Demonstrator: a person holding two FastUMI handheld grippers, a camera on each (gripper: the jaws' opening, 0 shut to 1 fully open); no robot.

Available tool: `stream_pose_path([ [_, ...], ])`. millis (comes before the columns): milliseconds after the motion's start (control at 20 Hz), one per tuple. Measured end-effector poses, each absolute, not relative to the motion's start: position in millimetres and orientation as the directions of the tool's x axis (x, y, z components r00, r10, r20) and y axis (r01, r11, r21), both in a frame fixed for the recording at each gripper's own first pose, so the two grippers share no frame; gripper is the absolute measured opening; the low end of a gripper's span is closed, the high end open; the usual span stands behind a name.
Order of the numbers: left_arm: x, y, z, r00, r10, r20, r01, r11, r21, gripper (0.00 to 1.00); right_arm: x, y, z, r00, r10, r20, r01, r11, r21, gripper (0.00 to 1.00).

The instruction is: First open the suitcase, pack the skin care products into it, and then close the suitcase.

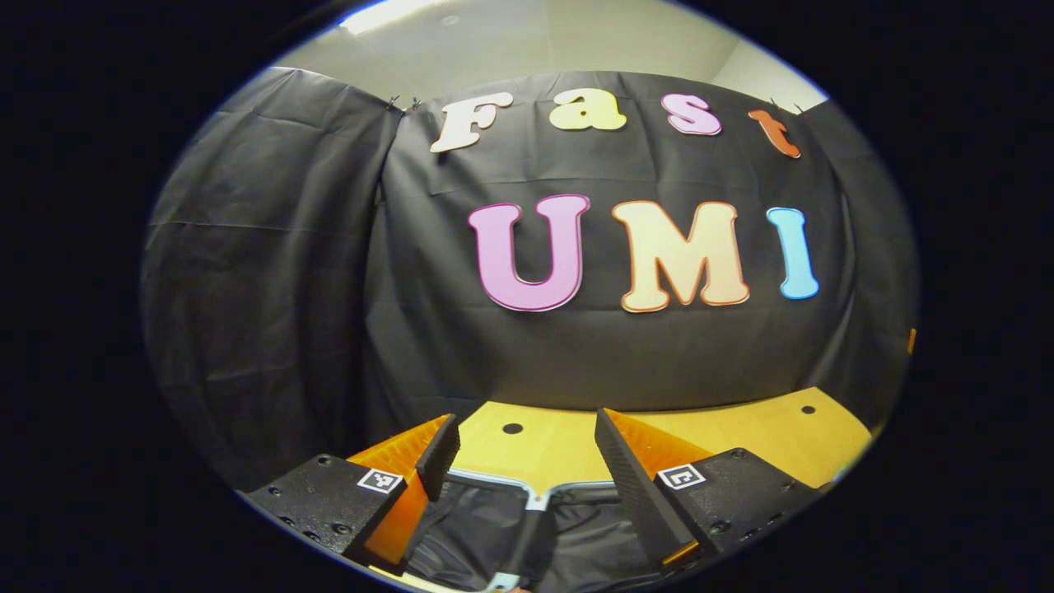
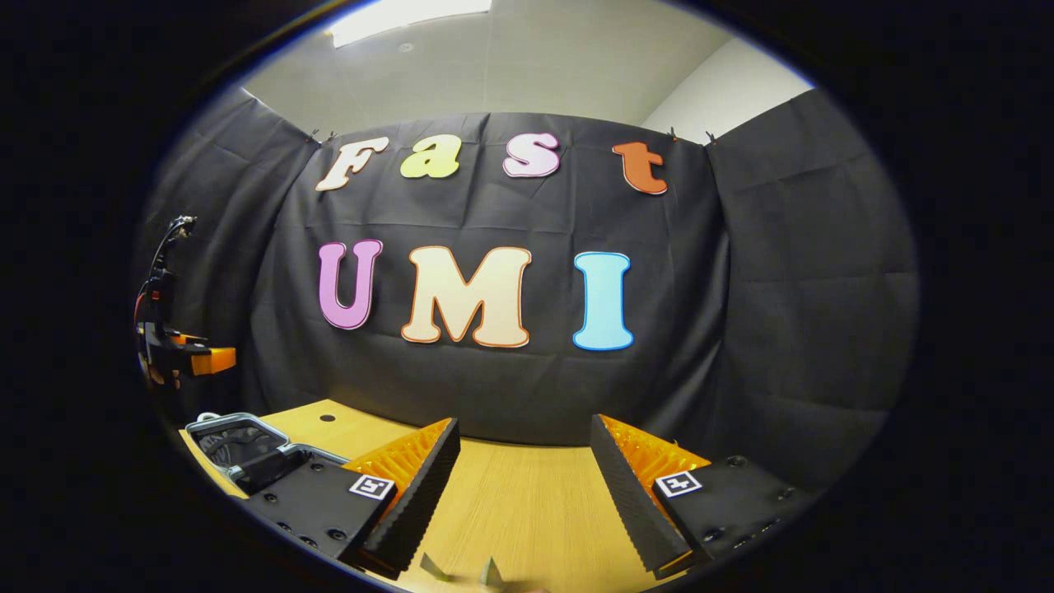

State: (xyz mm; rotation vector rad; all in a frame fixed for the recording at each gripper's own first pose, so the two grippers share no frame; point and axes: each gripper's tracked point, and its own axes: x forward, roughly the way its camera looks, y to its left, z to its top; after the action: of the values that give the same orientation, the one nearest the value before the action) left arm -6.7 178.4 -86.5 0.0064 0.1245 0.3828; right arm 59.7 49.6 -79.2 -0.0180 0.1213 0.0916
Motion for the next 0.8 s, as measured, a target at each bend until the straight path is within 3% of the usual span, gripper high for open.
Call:
stream_pose_path([
  [800,-3.0,-42.5,-158.5,0.964,0.091,-0.251,-0.085,0.996,0.037,0.96,36.3,-4.5,-92.3,0.968,0.204,-0.145,-0.206,0.979,-0.002,0.99],
])
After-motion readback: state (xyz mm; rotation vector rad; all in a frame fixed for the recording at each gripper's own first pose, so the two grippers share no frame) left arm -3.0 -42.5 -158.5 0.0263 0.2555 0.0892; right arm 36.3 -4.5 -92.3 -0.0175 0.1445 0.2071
